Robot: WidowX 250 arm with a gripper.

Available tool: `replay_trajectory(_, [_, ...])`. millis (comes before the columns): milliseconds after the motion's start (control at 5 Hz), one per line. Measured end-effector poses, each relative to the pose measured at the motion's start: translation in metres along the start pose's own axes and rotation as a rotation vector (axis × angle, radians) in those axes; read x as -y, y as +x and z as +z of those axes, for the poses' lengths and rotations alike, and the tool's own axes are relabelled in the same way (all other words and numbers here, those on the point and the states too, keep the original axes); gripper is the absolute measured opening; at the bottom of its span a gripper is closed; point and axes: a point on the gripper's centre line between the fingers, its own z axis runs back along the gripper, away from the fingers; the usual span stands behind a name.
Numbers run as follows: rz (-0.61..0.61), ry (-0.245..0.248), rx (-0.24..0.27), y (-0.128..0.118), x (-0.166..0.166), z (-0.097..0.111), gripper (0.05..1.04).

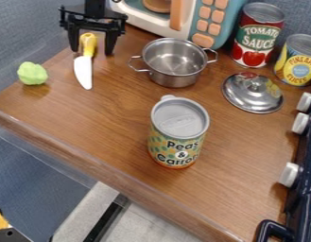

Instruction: Moved the yellow knife to the left side of the table

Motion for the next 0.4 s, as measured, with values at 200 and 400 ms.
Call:
replay_trajectory(200, [0.031, -0.022, 0.056, 0.003, 0.000, 0.025, 1.001])
replay_trajectory(400, [0.047, -0.030, 0.091, 0.000, 0.002, 0.049, 1.000])
